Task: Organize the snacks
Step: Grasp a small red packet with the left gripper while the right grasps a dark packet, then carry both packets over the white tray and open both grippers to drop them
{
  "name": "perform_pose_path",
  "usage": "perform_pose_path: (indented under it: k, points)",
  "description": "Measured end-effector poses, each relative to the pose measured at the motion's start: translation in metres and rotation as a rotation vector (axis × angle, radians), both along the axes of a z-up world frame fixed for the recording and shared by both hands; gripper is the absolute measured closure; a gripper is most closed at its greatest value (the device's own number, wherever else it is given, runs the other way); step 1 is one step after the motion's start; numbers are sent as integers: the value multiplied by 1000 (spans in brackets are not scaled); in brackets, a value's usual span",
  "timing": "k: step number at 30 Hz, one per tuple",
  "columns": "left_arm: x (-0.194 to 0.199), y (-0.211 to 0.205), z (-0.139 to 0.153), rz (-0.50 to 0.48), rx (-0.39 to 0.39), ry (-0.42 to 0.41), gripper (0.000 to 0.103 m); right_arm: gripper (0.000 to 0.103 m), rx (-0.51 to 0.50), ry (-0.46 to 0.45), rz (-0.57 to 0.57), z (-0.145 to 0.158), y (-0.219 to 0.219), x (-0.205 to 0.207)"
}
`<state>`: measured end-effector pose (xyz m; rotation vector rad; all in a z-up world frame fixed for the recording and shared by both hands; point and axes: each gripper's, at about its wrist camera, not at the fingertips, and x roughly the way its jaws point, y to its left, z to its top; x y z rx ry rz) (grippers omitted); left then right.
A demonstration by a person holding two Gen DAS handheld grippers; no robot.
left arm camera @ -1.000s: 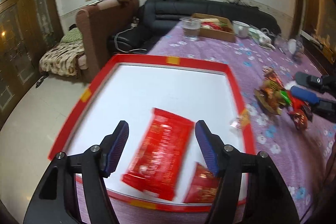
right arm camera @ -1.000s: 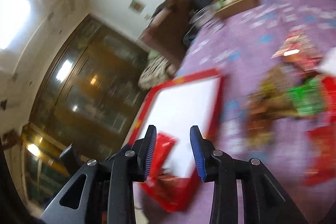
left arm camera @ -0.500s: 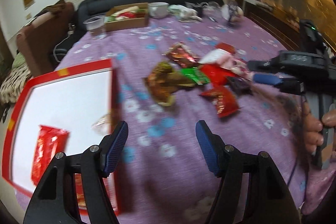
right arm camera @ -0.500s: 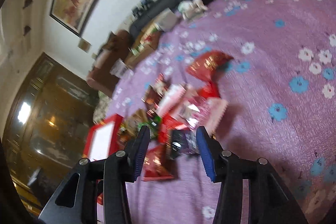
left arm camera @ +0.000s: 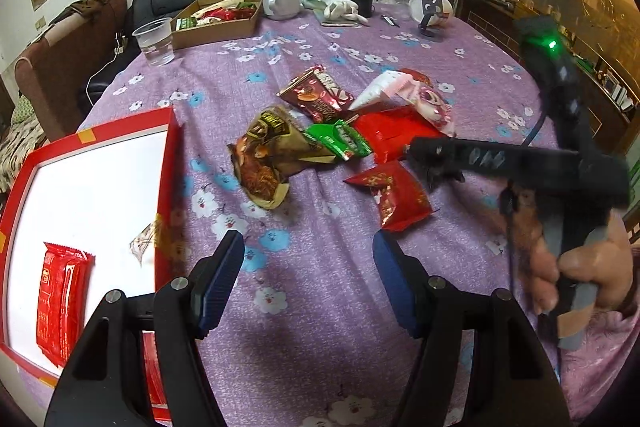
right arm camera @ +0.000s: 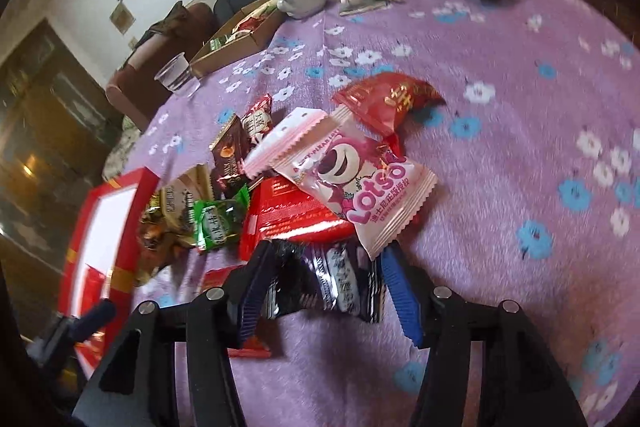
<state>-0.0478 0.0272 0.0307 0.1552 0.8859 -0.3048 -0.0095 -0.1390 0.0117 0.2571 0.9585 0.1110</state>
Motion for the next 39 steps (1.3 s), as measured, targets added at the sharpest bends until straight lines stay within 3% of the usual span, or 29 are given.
perform_pose_path:
  k: [1,3,5,13,18,21,25,28,38,39]
  points:
    - [0,-2,0,-4,1,1,37,72,-87,-8,4,2,5,-3]
    - [0,-9,1,-12,6,2,37,75,-205,-36,31,2,16,-7]
    - [0,-15,1,-19,13,4,37,76,-231,-39,43,2,18,-9]
    - [16,-46,-5,-36,6,47,37,78,62,11,-26,6,-36,-9]
    - [28,-63,-17,-47,2,84,37,78,341,9,-67,9,-74,-12]
    - [36,-68,-27,-39,-1,110,37,78,449,10,-109,6,-88,-12]
    - [39,-67,-34,-41,-19,125,40,78,472,6,-121,8,-91,-13]
    - [39,-66,-35,-49,-20,109,59,78,473,13,-106,8,-87,-12]
    - [37,-51,-34,-64,-77,104,68,78,526,43,-25,2,-74,-7]
    - [36,-48,-33,-62,-82,103,73,78,540,49,-6,1,-71,-6]
